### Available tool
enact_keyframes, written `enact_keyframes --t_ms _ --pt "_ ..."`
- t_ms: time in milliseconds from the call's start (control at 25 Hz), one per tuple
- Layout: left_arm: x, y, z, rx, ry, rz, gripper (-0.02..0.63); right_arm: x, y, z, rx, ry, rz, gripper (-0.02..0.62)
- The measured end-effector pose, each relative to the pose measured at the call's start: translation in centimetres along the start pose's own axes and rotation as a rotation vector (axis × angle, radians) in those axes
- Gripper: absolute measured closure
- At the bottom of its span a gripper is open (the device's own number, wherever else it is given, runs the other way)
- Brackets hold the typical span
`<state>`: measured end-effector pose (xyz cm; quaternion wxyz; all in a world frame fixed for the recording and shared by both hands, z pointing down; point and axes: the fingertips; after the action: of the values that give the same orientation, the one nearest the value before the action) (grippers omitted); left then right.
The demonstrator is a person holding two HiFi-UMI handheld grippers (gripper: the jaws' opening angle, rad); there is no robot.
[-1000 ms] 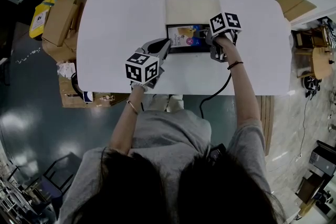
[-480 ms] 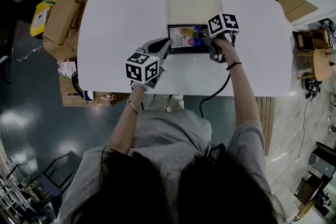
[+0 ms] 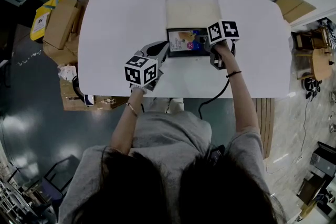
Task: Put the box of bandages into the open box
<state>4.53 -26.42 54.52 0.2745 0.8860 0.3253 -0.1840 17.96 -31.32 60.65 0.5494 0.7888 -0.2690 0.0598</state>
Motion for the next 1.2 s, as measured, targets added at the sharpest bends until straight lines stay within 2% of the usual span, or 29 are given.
enact_keyframes --t_ms 160,480,680,1080,1200 --pt "-0.1 -0.4 0.6 0.009 0.011 0.000 0.614 -0.5 -1.2 0.0 0.064 -0.030 -0.003 0.471" --pt "-0.1 -1.3 2.3 0.047 0.026 0.003 0.614 -2.9 -5.5 0.9 0.358 -0.137 0.014 0.581" --pt "0.4 -2.1 3.6 0.079 0.050 -0.002 0.614 -5.3 -8.2 1.1 0.504 -0.161 0.078 0.581" --pt "2.7 -3.6 5.9 0.124 0.118 -0.044 0.614 -8.8 -14.5 1.9 0.753 -0.224 0.155 0.583" --pt "3.5 -4.4 6.6 0.146 0.146 -0.051 0.614 -9.6 -16.2 2.0 0.805 -0.250 0.153 0.583"
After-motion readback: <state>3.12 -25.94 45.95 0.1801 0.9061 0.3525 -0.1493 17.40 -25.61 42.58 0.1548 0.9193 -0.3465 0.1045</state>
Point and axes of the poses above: the fingertips, and each gripper's own axes: y forward along the fingers, x to its right, z out of its top, and after that the axes turned 7 degrees about -y, right-handed
